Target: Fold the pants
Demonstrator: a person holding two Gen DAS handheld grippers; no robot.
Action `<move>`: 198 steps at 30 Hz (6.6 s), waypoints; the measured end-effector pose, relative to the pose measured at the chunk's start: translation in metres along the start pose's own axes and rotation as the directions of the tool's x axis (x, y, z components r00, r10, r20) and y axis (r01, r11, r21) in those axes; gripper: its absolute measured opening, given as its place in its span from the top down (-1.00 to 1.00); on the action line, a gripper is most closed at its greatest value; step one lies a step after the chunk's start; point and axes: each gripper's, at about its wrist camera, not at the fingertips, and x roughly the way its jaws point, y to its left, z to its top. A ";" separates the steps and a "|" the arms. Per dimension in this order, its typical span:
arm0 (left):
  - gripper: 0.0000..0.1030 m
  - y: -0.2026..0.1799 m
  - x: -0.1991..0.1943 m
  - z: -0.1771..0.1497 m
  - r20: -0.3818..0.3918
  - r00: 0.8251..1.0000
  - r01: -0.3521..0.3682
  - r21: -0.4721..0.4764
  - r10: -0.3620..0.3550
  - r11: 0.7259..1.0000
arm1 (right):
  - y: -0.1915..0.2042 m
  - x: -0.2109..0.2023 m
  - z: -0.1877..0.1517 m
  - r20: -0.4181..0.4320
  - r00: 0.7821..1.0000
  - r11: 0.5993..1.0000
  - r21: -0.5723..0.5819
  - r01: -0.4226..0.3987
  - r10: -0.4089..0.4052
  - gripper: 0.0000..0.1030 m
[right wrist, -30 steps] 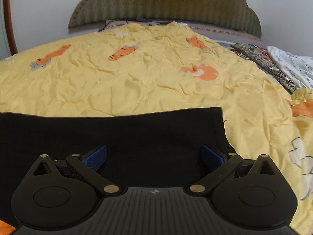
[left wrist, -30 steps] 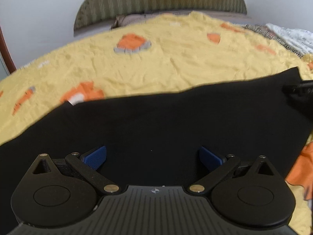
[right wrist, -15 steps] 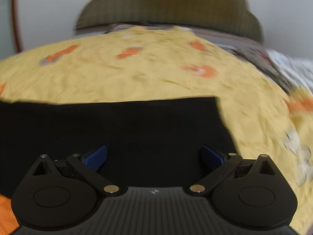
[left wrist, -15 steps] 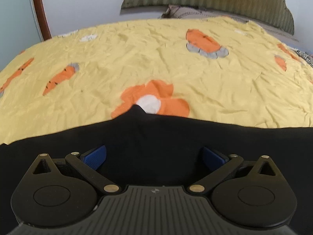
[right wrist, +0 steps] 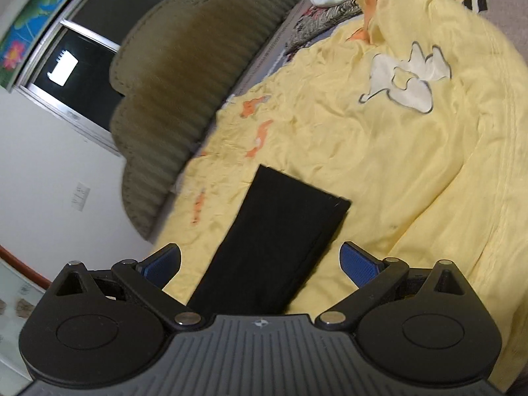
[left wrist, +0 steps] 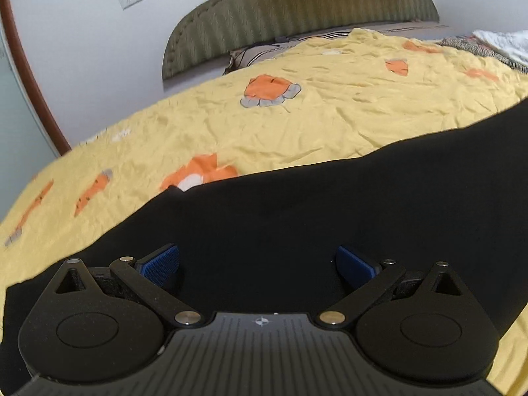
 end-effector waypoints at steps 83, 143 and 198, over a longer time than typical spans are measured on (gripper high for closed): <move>0.25 0.070 -0.009 0.022 0.024 0.977 0.208 -0.356 -0.214 0.911 | 0.244 0.059 -0.309 -0.449 0.893 0.170 -0.883 -0.437 -0.038 0.74; -0.95 0.052 -0.032 0.003 -0.017 0.991 0.132 -0.148 -0.136 0.980 | 0.161 0.175 -0.059 -0.529 0.848 0.848 -0.436 -0.300 0.027 -0.21; -0.99 0.307 -0.129 -0.105 -0.289 0.792 -0.608 -0.448 0.537 0.655 | 0.340 0.015 -0.411 -0.358 0.929 -0.183 -0.924 -0.336 0.100 -0.99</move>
